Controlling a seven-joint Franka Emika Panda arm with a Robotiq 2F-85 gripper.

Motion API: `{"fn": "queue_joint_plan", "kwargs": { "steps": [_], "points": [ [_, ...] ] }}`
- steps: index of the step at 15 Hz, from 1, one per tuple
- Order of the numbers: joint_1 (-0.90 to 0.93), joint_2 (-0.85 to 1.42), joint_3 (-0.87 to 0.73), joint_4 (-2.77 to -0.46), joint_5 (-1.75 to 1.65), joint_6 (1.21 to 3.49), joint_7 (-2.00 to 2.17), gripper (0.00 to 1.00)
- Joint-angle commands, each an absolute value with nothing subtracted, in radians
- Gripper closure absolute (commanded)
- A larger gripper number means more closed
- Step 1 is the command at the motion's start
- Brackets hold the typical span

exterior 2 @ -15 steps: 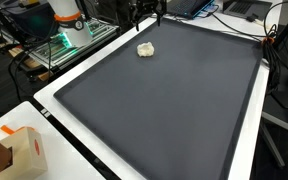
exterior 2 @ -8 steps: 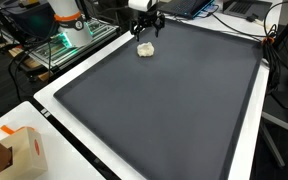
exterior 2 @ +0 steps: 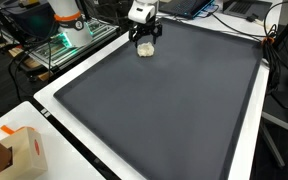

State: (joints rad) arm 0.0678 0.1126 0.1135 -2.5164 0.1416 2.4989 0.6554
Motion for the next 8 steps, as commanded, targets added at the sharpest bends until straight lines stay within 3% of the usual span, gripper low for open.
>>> {"fn": "queue_joint_plan", "kwargs": {
  "steps": [1,3,8],
  "points": [
    [0.09,0.136,0.091,-2.524,0.129,2.525,0.661,0.27],
    [0.094,0.143,0.088,-2.523,0.127,2.526,0.664,0.31],
    [0.104,0.151,0.081,-2.517,0.118,2.523,0.67,0.69]
  ]
}}
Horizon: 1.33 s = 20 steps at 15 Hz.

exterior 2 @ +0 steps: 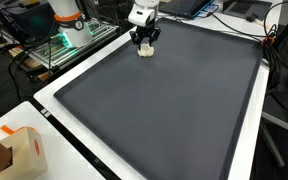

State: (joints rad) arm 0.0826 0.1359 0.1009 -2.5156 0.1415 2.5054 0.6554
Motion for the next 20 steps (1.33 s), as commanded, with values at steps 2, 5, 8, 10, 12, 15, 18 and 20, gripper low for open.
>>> {"fn": "queue_joint_plan", "kwargs": {
  "steps": [2,5,8,10,12,15,18,20],
  "points": [
    [0.107,0.151,0.079,-2.515,0.114,2.521,0.672,0.84],
    [0.111,0.152,0.075,-2.512,0.106,2.518,0.679,1.0],
    [0.112,0.151,0.072,-2.509,0.1,2.515,0.691,0.98],
    [0.111,0.15,0.071,-2.509,0.108,2.515,0.698,0.97],
    [0.111,0.149,0.069,-2.509,0.105,2.516,0.708,0.97],
    [0.109,0.147,0.07,-2.51,0.114,2.515,0.716,0.97],
    [0.108,0.146,0.071,-2.51,0.117,2.514,0.719,0.97],
    [0.108,0.144,0.072,-2.508,0.116,2.507,0.716,0.97]
  ]
}}
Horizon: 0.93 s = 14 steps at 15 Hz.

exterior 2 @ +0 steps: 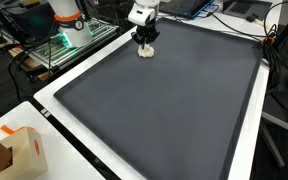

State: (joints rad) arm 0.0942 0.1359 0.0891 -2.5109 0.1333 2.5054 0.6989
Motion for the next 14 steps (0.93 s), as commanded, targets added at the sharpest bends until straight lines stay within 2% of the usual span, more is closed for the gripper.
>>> {"fn": "queue_joint_plan", "kwargs": {
  "steps": [1,2,3,10,11,14],
  "points": [
    [0.108,0.142,0.073,-2.51,0.12,2.514,0.716,0.62],
    [0.11,0.142,0.072,-2.51,0.111,2.512,0.72,0.61],
    [0.11,0.141,0.073,-2.509,0.116,2.51,0.715,0.56],
    [0.111,0.137,0.074,-2.506,0.112,2.502,0.715,0.04],
    [0.112,0.136,0.074,-2.506,0.112,2.502,0.715,0.01],
    [0.116,0.124,0.073,-2.506,0.093,2.494,0.717,0.0]
  ]
}}
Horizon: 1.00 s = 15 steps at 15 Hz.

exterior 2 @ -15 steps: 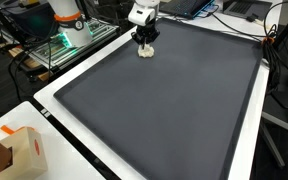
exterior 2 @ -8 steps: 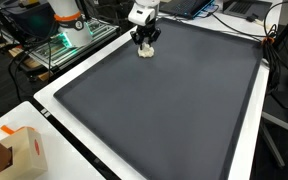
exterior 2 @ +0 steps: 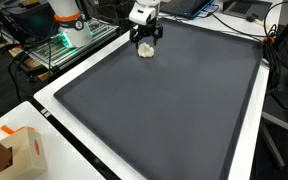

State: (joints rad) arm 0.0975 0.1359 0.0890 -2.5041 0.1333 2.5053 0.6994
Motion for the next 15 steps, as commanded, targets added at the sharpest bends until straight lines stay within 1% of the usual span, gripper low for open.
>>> {"fn": "queue_joint_plan", "kwargs": {
  "steps": [1,5,10,15],
  "points": [
    [0.116,0.117,0.073,-2.507,0.09,2.495,0.71,0.0],
    [0.113,0.08,0.066,-2.487,0.0,2.433,0.677,0.0],
    [0.12,0.06,0.083,-2.406,-0.145,2.242,0.584,0.0],
    [0.152,0.072,0.118,-2.313,-0.247,2.148,0.459,0.0]
  ]
}}
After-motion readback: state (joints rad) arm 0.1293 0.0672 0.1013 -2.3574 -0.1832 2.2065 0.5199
